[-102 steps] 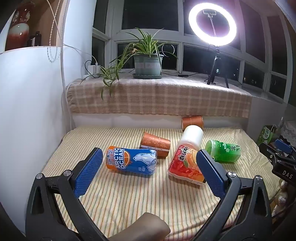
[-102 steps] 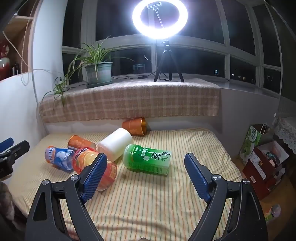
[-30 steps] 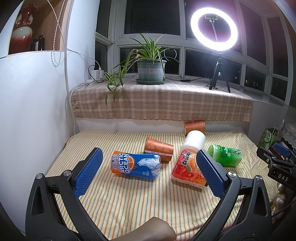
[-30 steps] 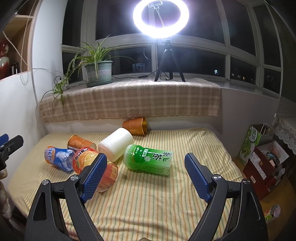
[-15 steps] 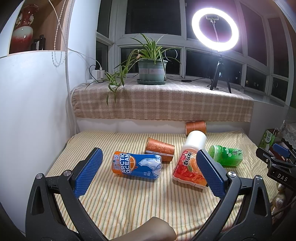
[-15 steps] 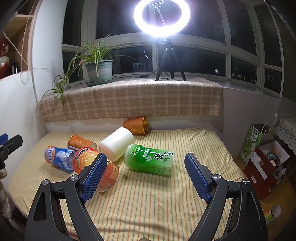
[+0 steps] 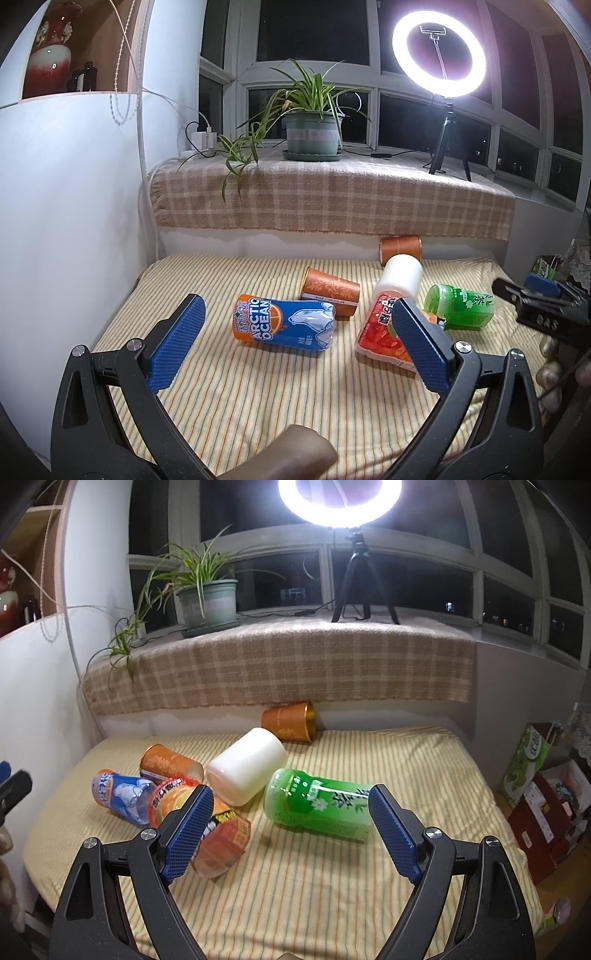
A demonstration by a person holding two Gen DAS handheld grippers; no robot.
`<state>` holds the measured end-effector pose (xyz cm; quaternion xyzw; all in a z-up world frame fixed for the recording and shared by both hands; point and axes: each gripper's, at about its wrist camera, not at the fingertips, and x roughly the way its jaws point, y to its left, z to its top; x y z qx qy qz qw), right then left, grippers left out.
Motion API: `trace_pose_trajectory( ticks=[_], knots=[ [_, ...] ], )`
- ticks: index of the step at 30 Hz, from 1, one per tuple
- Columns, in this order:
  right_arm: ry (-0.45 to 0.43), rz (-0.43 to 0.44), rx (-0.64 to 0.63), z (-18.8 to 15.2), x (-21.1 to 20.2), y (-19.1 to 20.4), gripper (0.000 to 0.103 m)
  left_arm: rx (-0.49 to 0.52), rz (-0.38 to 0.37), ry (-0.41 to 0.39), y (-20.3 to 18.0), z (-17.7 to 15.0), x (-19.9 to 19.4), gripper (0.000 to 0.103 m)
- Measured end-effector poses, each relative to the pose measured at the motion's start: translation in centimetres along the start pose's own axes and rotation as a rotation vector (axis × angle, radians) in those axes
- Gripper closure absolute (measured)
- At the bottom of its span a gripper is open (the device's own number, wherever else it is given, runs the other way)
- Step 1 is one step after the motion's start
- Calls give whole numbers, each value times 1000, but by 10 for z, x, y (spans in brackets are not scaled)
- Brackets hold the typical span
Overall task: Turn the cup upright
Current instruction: 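Move the right gripper to the white cup and close on its rim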
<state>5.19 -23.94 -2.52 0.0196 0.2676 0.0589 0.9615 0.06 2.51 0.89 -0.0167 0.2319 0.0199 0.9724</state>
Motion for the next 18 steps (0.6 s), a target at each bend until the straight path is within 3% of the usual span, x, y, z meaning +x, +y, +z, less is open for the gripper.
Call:
trace_pose_trajectory(
  ticks=[7, 11, 18],
  knots=[
    [84, 56, 0, 19, 41, 5, 17, -11, 29, 20, 12, -5, 5, 1],
    [178, 114, 15, 32, 71, 9, 17, -24, 51, 36, 21, -12, 7, 1],
    [354, 214, 173, 49, 122, -2, 17, -58, 92, 60, 39, -23, 9, 1]
  ],
)
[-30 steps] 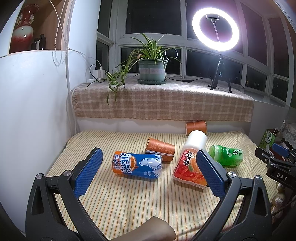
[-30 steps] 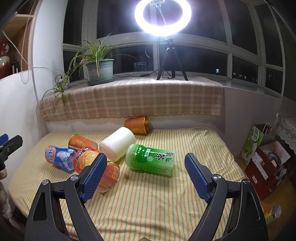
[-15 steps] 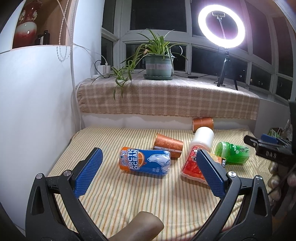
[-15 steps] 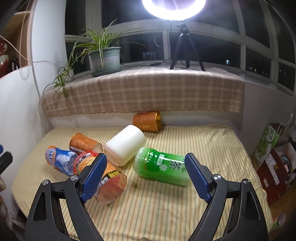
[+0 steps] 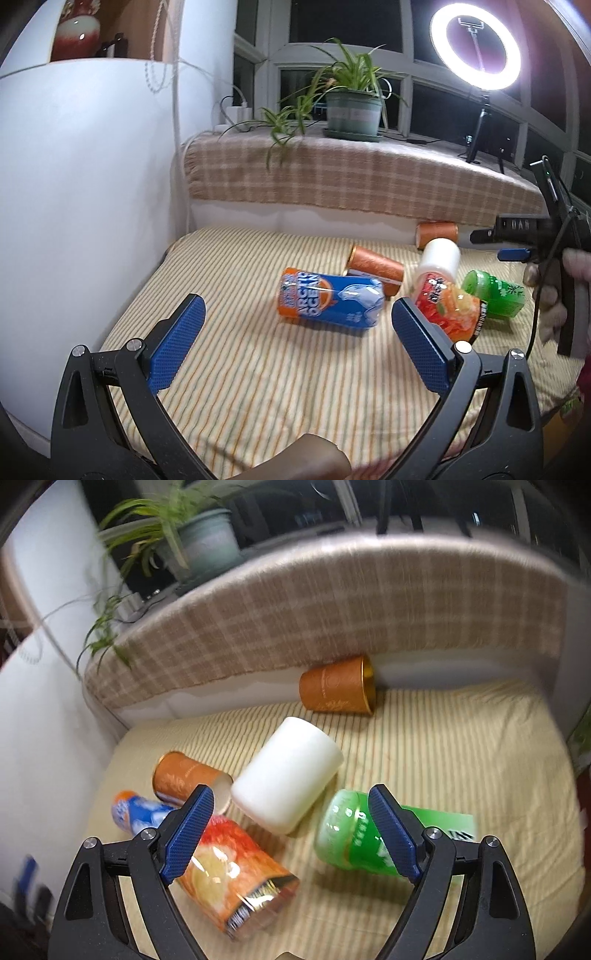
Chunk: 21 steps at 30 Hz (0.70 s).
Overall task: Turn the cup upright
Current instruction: 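Move the right gripper to the white cup and close on its rim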
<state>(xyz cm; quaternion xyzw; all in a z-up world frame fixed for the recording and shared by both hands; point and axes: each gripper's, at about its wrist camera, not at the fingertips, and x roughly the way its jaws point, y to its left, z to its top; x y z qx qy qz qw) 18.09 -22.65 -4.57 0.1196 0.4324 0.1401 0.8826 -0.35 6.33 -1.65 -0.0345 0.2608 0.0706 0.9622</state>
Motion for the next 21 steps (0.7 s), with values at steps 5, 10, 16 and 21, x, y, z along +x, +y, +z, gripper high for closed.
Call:
trace_pose_trajectory(
  ticks=[5, 10, 16, 21],
  knots=[
    [82, 29, 87, 20, 20, -8, 17, -18, 18, 3, 10, -3, 1, 1],
    [173, 29, 112, 34, 40, -7, 17, -28, 24, 9, 15, -6, 3, 1],
    [244, 37, 151, 41, 62, 1, 18, -30, 29, 10, 19, -7, 5, 1],
    [307, 45, 220, 40, 81, 0, 27, -50, 46, 8, 28, -8, 5, 1]
  ],
)
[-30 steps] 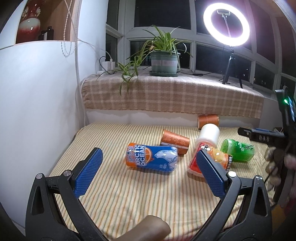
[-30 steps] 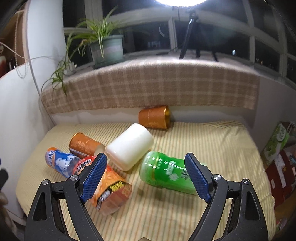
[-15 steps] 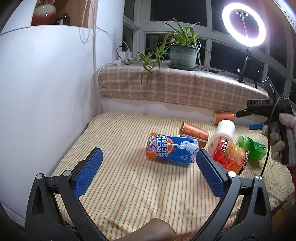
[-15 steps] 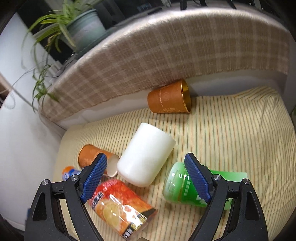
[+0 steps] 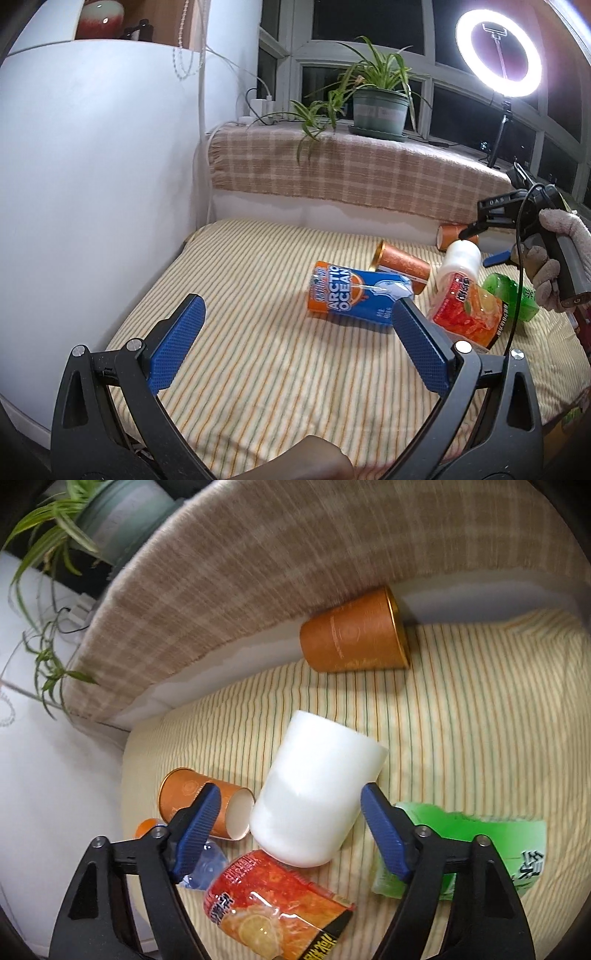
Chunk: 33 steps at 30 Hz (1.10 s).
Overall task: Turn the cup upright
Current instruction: 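Move the right gripper to the white cup and close on its rim, then lift the white cup with the right gripper and rotate it open end up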
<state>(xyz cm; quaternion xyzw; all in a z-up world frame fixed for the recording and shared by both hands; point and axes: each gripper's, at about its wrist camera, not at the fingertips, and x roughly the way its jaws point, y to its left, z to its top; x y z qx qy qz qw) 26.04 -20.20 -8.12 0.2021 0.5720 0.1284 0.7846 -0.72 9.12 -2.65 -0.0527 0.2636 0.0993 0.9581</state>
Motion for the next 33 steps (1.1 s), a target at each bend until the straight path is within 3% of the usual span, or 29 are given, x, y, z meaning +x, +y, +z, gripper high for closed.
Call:
trace_pose_trajectory(
  ticks=[18, 25, 33],
  knots=[
    [26, -127, 0, 25, 51, 28, 30, -41, 36, 13, 21, -1, 8, 1],
    [21, -98, 65, 33, 64, 25, 30, -48, 46, 12, 24, -2, 9, 1],
    [3, -69, 51, 33, 59, 19, 30, -55, 53, 10, 28, -1, 9, 1]
  ],
)
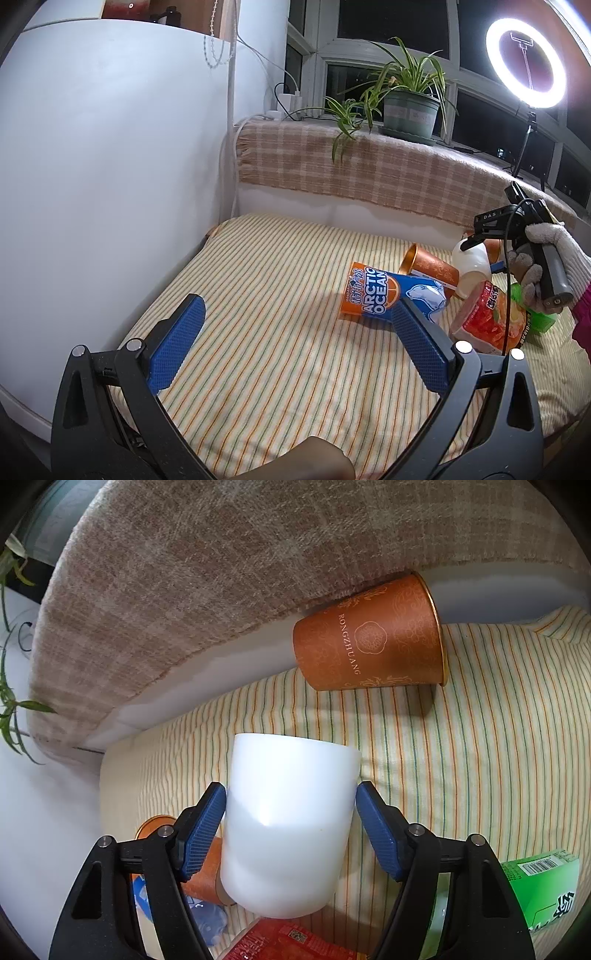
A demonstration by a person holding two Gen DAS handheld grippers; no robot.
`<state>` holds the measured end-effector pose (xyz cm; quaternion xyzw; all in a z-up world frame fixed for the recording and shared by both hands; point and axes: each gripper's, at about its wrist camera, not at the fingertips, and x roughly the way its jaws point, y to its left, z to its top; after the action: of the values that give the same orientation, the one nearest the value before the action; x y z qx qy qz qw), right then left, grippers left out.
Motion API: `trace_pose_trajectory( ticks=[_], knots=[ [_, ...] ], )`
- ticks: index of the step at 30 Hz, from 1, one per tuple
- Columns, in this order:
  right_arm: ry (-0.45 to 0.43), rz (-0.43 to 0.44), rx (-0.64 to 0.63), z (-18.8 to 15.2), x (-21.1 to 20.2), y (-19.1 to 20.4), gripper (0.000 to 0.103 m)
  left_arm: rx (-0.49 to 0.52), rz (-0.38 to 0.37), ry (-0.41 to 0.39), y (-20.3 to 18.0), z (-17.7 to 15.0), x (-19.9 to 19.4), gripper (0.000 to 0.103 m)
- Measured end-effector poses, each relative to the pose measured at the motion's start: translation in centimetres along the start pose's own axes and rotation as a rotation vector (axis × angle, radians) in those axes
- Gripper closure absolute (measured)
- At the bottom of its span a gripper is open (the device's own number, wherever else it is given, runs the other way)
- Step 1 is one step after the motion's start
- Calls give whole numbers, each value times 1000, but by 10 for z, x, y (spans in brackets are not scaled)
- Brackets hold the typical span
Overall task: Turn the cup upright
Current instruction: 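Lift the white cup with the right gripper and rotate it open end up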
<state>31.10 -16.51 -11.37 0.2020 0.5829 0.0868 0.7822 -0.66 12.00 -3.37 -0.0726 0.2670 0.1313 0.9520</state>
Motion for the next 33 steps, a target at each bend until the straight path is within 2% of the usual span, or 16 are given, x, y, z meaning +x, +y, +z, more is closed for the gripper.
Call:
trace_pose_trajectory(
  ticks=[5, 12, 21, 26, 33],
  knots=[
    [-36, 21, -34, -5, -17, -3, 31, 3, 0, -1, 1, 0, -1, 1],
    [-133, 41, -94, -8, -53, 7, 32, 14, -3, -9, -3, 0, -4, 1],
    [-252, 121, -162, -29, -106, 1, 33, 24, 5, -24, -5, 2, -11, 1],
    [-253, 203, -217, -60, -139, 0, 33, 34, 4, -43, -6, 5, -19, 1],
    [-204, 276, -362, -126, -166, 18, 33, 34, -9, -52, -8, 5, -27, 1]
  ],
)
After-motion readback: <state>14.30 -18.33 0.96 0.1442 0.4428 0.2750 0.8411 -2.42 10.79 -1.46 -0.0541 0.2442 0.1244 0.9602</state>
